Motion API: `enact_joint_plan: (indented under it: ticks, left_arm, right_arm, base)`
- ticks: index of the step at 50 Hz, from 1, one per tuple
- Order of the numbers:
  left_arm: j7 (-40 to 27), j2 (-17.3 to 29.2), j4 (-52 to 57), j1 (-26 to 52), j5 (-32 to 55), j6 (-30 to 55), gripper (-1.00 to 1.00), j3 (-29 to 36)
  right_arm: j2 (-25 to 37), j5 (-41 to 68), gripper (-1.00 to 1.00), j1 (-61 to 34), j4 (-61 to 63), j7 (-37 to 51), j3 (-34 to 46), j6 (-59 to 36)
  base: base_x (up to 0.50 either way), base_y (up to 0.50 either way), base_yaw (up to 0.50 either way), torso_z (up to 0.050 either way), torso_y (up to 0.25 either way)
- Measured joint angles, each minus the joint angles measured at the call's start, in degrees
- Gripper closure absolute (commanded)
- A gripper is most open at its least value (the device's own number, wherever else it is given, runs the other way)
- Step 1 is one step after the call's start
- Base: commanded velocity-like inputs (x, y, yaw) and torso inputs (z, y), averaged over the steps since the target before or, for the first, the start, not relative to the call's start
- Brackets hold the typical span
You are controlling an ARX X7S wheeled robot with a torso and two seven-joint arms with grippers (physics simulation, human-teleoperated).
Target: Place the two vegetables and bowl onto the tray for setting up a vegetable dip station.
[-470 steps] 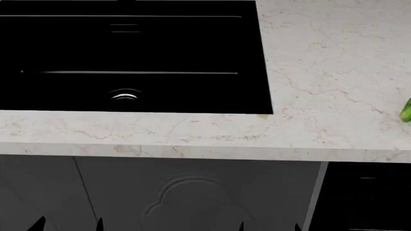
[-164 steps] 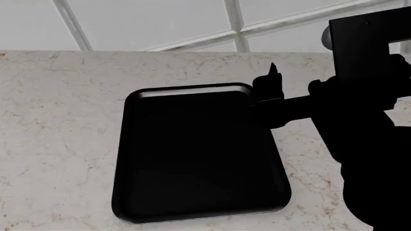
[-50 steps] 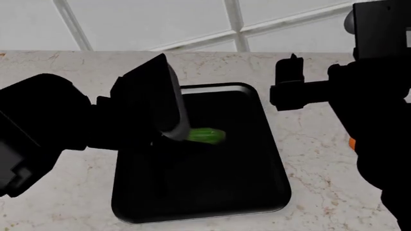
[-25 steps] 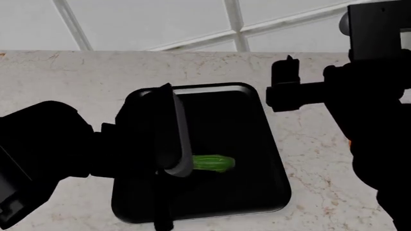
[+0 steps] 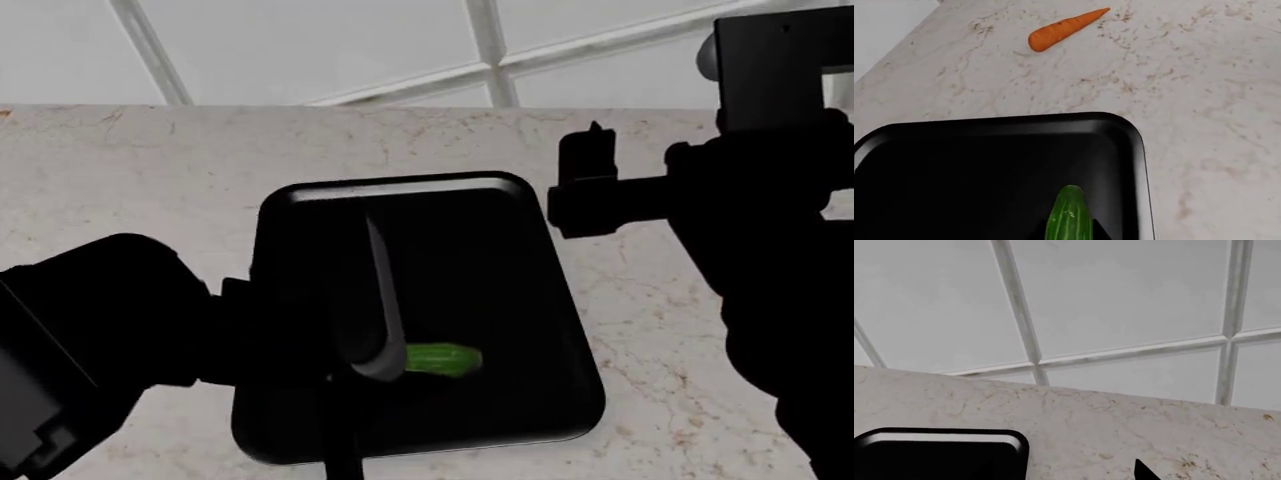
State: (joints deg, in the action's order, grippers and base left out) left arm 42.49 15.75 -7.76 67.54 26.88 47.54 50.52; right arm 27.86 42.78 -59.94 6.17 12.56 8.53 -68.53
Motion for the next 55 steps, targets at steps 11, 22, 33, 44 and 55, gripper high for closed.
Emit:
enact_joint_plan:
  ticks: [11, 22, 33, 44, 55]
  left_arm:
    - [0.2, 0.0, -0.5, -0.5, -0.3, -0.5, 1.00, 0.9]
    - [-0.4, -0.1, -0.7, -0.6, -0.3, -1.0, -1.00, 1.2]
    - [-1.0, 0.1, -0.2, -0.4, 0.1, -1.1, -1.00, 0.6]
    - [-3.1, 2.1, 4.4, 0.7, 2.9, 0.6, -1.00, -4.1]
    - [-11.3, 4.4, 9.7, -0.4, 2.1, 1.8, -1.00, -9.1]
  right_arm:
    - [0.0, 0.1, -1.00, 0.3, -0.2, 0.0, 0.2, 0.3]
    - [0.0, 0.3, -1.00, 0.6, -0.3, 0.1, 0.3, 0.5]
    - [0.0, 0.4, -1.00, 0.6, -0.3, 0.2, 0.5, 0.7]
    - [0.5, 0.8, -1.00, -0.7, -1.5, 0.4, 0.6, -0.6]
    - [2.8, 0.7, -1.00, -5.7, -4.7, -0.9, 3.1, -5.2]
  base:
    - [0.00, 0.00, 0.00, 0.000, 0.000]
    - [0.00, 0.00, 0.00, 0.000, 0.000]
    - [0.00, 0.00, 0.00, 0.000, 0.000]
    - [0.00, 0.00, 0.00, 0.000, 0.000]
    - [0.00, 0.00, 0.00, 0.000, 0.000]
